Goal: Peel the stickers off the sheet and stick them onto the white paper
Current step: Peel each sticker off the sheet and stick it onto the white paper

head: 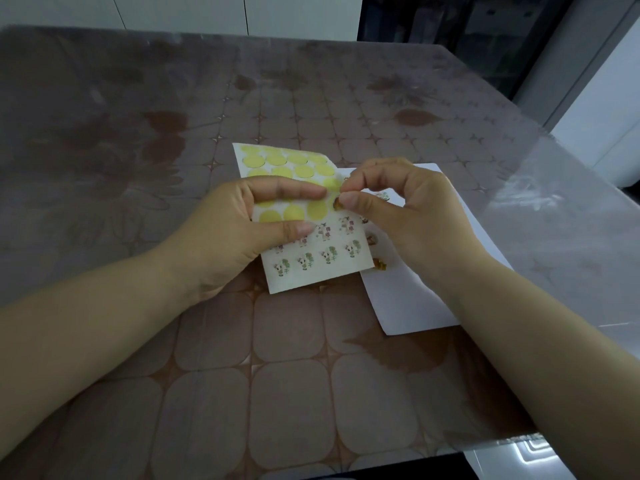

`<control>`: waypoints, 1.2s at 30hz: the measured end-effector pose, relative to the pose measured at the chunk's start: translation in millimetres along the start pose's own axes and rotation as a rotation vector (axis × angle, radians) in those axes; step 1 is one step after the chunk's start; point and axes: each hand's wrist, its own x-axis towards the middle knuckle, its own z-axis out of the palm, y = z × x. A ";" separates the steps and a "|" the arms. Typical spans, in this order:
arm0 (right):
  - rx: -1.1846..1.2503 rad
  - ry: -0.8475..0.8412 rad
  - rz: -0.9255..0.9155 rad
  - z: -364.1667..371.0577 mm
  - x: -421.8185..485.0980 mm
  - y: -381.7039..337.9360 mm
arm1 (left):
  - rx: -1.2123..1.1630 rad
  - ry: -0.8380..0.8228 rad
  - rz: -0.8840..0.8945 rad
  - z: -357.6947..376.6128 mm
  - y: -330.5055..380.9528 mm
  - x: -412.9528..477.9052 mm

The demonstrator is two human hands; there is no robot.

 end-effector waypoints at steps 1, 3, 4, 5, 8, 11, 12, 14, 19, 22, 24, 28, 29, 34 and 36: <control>0.004 0.002 0.013 0.9 -0.2 0.1 | 0.013 0.001 -0.002 -0.3 -0.1 0.0; 0.002 0.004 0.036 1.9 -0.4 0.4 | 0.033 -0.001 -0.010 -0.9 -0.1 0.3; 0.002 0.005 0.043 2.1 -0.5 0.4 | 0.038 -0.003 -0.016 -0.9 -0.2 0.6; 0.002 0.005 0.049 1.9 -0.8 0.1 | 0.042 -0.007 -0.023 -0.8 0.3 0.5; -0.008 -0.003 0.040 1.5 -1.5 -0.3 | 0.066 -0.022 -0.041 -0.3 1.5 0.5; -0.066 -0.048 -0.014 2.7 -1.9 -3.3 | 0.092 -0.023 -0.053 -0.6 1.9 1.2; -0.098 -0.059 -0.038 3.0 -1.7 -4.2 | 0.102 -0.021 -0.053 -0.8 1.7 1.5; -0.116 -0.064 -0.059 2.1 -1.3 -4.3 | 0.102 -0.020 -0.056 -0.5 1.8 1.5; -0.020 -0.059 -0.031 -1.9 -2.6 -2.3 | 0.072 -0.011 -0.056 0.2 3.0 0.1; 0.037 -0.046 -0.012 -1.6 -2.4 -2.1 | 0.091 -0.021 -0.046 -0.8 3.1 -1.6; 0.037 -0.045 0.005 -1.0 -2.0 -1.5 | 0.130 -0.027 -0.036 -1.3 3.4 -2.6; 0.013 -0.058 0.001 -1.0 -2.8 -1.4 | 0.203 -0.042 -0.024 -2.5 5.1 -3.7; 0.019 -0.062 0.000 -1.2 -3.3 -1.8 | 0.210 -0.049 -0.028 -2.7 5.6 -3.8; 0.007 -0.055 -0.040 -0.8 -4.5 -2.8 | 0.201 -0.069 -0.054 -3.4 7.0 -4.1; -0.041 -0.060 -0.070 -0.6 -4.5 -2.7 | 0.219 -0.071 -0.057 -4.0 7.6 -4.6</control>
